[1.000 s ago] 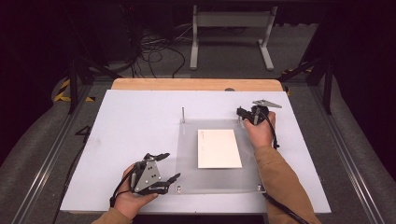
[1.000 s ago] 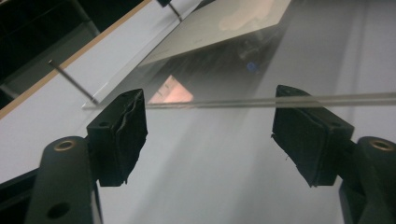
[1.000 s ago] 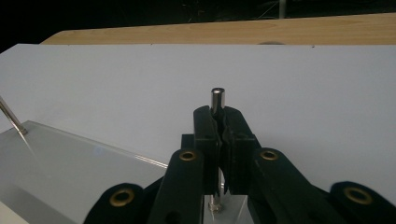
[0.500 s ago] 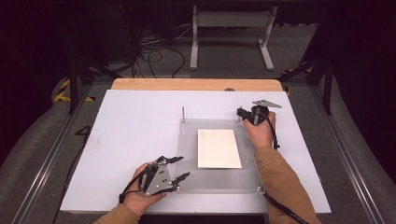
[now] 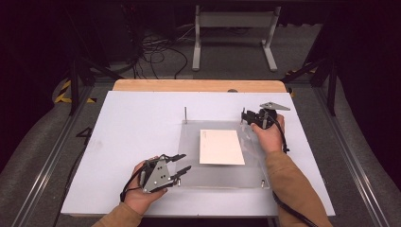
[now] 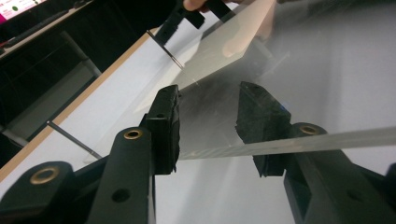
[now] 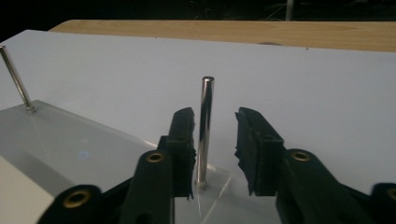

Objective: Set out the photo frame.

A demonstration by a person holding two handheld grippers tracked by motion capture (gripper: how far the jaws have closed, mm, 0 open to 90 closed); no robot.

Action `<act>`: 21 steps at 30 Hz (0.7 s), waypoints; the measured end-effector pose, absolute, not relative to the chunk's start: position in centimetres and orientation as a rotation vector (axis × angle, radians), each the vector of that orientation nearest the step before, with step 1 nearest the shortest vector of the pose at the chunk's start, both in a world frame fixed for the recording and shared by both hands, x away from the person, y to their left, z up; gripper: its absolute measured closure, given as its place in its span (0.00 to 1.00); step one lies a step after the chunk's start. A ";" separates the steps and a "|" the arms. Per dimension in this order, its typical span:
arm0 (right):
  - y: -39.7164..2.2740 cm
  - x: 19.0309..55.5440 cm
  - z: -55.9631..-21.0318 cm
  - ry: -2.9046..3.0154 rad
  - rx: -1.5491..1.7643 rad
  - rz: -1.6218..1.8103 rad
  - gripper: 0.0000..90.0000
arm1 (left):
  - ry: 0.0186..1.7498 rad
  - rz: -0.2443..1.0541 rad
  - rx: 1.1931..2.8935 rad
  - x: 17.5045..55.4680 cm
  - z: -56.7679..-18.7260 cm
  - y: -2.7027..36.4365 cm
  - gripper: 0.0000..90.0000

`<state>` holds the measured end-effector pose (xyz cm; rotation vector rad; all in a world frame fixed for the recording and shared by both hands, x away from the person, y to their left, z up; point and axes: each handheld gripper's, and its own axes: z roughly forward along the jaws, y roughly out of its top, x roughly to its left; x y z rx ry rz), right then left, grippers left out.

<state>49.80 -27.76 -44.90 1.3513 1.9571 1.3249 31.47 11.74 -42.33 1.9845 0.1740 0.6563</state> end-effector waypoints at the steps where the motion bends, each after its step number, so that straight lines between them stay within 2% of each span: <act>1: -28.0 49.6 -44.8 1.959 1.351 1.333 0.67 | 0.184 0.648 1.978 31.6 -42.1 11.8 0.66; 4: -29.2 48.7 -44.3 1.964 1.321 1.333 0.61 | 0.195 0.629 1.977 32.0 -41.4 11.9 0.66; 10: -31.2 46.5 -42.8 1.955 1.236 1.369 0.56 | 0.214 0.604 1.976 32.6 -40.4 11.9 0.67; 21: -33.0 42.0 -41.0 1.989 1.084 1.440 0.55 | 0.255 0.613 1.914 34.3 -38.1 12.0 0.68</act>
